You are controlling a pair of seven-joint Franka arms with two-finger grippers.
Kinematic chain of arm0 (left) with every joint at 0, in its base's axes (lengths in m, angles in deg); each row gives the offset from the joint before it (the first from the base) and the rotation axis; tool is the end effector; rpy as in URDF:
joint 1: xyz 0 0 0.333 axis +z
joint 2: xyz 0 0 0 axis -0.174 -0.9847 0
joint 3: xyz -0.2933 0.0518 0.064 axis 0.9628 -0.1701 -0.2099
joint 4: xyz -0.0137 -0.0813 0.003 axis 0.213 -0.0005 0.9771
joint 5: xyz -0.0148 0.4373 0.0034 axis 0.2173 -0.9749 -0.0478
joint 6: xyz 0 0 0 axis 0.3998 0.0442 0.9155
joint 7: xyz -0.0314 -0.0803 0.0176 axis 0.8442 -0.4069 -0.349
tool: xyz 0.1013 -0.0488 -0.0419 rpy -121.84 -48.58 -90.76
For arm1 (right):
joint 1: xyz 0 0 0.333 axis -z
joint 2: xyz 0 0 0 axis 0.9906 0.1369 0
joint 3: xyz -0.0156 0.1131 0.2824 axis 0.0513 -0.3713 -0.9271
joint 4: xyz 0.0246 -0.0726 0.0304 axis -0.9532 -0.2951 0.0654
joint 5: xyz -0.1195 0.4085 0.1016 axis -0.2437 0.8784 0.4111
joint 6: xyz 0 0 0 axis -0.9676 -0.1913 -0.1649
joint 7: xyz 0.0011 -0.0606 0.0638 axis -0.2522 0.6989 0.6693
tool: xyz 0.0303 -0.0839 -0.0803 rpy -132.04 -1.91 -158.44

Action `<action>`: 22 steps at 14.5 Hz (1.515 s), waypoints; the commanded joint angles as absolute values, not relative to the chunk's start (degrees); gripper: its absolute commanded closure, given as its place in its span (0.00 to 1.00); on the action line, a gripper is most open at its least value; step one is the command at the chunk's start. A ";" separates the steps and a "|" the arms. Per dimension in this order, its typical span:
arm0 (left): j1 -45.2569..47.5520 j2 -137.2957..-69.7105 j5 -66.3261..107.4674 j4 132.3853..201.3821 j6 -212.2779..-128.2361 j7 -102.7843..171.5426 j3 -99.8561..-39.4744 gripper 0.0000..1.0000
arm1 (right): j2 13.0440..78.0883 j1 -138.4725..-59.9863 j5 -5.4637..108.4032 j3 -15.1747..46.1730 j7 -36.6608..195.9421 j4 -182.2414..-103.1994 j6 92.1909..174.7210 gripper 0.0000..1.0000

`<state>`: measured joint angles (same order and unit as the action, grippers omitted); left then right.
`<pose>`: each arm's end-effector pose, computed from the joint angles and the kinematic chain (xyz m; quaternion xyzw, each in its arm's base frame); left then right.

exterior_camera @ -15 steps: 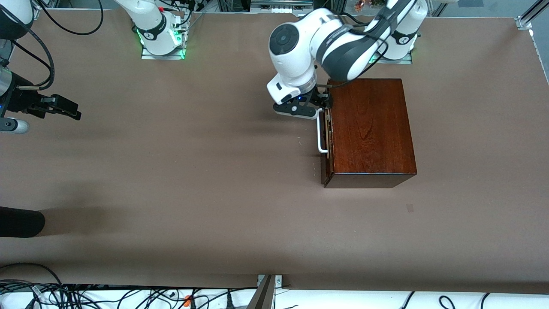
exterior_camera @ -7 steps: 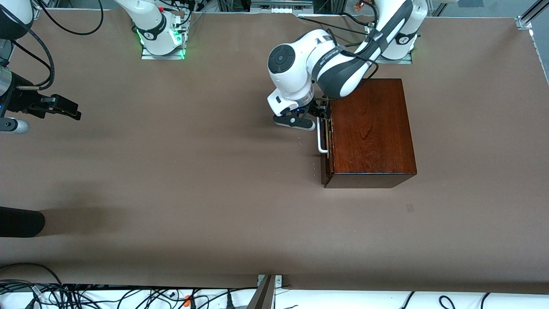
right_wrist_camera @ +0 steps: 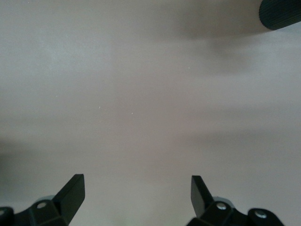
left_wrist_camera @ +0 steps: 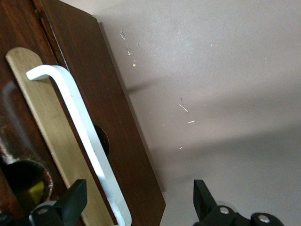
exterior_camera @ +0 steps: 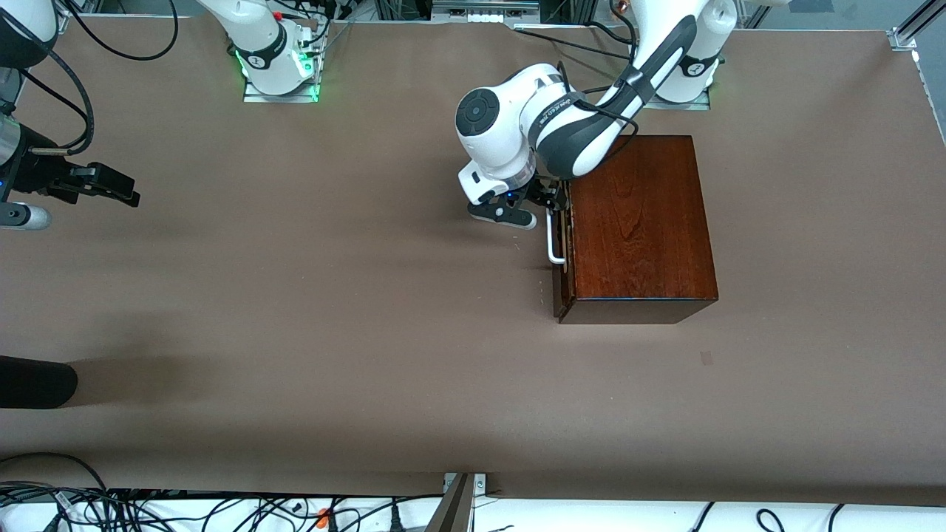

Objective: Open drawer, take yellow block, close drawer
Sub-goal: 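Pull the drawer handle outward from the box with the left gripper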

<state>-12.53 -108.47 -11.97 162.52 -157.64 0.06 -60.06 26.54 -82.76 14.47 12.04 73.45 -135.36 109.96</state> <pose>0.4721 -0.4757 0.2594 -0.9748 0.1529 0.0569 0.1520 0.6213 -0.0141 0.5420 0.9991 -0.0219 -0.0354 0.0019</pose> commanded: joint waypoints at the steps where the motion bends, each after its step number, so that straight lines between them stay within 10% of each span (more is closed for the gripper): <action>1: -12.65 -108.73 -15.30 164.11 -159.00 -3.37 -60.13 0.00 | 26.85 -82.66 14.18 11.98 74.17 -134.31 109.24 0.00; 22: -19.16 -116.91 -11.36 155.77 -172.01 -10.85 -59.51 0.00 | 26.85 -82.66 14.18 11.98 74.17 -134.31 109.15 0.00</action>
<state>-16.60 -113.27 -13.24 160.25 -169.90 -10.23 -60.15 26.54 -82.76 14.47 12.04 73.45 -135.36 109.96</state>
